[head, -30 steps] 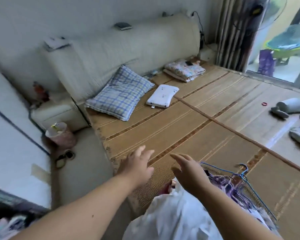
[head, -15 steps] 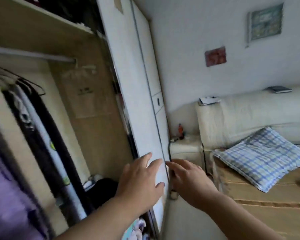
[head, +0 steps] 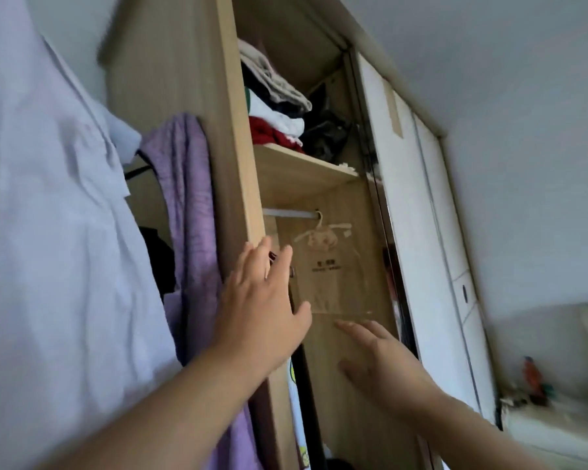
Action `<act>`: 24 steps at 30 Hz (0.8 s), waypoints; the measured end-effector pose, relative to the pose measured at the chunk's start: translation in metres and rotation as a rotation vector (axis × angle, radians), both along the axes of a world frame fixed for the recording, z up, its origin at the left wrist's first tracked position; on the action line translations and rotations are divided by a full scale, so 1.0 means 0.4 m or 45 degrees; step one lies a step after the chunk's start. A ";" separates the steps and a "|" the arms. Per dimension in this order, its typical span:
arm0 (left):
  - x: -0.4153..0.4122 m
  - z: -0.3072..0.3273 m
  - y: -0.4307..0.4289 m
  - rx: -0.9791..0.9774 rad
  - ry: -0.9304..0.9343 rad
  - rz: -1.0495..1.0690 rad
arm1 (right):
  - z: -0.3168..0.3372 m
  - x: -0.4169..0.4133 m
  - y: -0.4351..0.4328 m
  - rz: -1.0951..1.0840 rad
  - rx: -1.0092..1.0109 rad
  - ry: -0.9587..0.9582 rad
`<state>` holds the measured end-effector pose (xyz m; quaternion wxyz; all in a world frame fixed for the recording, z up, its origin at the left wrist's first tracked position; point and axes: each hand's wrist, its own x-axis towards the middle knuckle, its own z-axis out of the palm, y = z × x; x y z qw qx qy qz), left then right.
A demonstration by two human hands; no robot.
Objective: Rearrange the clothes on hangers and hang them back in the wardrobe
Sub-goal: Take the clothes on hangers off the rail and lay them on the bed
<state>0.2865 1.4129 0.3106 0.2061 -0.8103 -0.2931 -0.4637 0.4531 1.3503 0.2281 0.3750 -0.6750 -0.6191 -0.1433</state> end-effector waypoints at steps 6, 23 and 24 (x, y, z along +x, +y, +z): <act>0.014 0.117 0.067 -0.017 -0.164 0.089 | 0.170 0.007 0.118 0.129 0.137 -0.001; 0.142 0.268 0.153 0.298 -0.666 0.499 | 0.338 0.200 0.582 0.681 0.008 0.383; 0.142 0.266 0.155 0.320 -0.673 0.527 | 0.334 0.202 0.608 0.734 0.006 0.479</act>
